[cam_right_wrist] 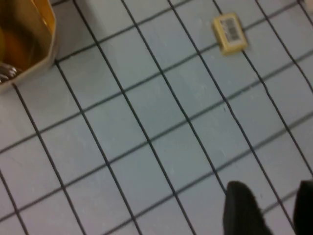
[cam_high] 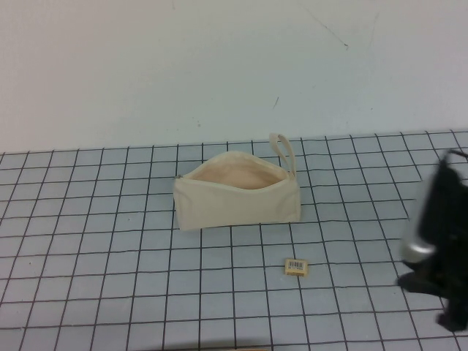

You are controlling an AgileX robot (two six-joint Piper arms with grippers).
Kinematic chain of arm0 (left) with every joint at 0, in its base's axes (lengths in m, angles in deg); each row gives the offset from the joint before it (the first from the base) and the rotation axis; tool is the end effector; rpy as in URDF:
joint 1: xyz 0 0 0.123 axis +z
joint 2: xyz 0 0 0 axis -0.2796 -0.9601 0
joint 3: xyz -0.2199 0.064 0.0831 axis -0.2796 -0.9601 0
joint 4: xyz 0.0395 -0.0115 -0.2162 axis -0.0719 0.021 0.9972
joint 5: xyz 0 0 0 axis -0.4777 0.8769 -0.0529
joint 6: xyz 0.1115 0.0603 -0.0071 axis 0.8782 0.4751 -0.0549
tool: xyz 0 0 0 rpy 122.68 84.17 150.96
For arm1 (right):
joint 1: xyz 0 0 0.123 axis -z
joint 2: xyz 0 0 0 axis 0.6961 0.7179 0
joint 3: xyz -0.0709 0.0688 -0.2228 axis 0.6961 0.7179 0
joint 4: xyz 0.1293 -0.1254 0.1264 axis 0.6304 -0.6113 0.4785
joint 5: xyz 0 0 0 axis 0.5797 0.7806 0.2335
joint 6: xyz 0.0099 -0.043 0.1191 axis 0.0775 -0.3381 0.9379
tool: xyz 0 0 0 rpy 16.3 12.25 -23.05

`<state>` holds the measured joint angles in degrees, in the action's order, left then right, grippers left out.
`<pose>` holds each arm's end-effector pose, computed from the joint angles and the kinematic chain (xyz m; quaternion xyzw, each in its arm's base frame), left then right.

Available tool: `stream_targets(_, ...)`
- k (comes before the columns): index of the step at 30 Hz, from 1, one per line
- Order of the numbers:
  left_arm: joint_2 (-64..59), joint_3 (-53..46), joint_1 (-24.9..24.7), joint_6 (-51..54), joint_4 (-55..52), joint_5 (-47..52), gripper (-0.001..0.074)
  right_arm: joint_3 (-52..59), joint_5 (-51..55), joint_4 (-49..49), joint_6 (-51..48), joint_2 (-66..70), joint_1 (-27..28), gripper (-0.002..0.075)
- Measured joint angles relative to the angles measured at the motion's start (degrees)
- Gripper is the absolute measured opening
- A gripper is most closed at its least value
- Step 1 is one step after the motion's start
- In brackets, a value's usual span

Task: Put eraser into pencil case
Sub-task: Pick up the eraser from the table

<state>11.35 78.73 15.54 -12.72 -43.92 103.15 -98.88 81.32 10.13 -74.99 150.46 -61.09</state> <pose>0.0978 -0.0020 0.1679 -0.0328 0.7925 -0.0362 0.6079 0.2346 0.1054 0.2007 -0.5129 0.7996 0.0524 0.3079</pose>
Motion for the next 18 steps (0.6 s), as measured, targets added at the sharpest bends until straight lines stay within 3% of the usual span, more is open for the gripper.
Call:
stream_targets(4,0.0,0.0,0.0,0.0,0.0,0.0,-0.0001,-6.8,0.0,0.4,-0.5,8.5,-5.3,0.0377)
stream_targets(6,0.0,0.0,0.0,0.0,0.0,0.0,-0.0001,-10.5,0.0,0.4,-1.1,12.8,-7.5,0.0428)
stream_targets(18,0.0,0.0,0.0,0.0,0.0,0.0,-0.0001,-26.1,-2.1,0.4,-1.9,35.5,-10.2,0.0463)
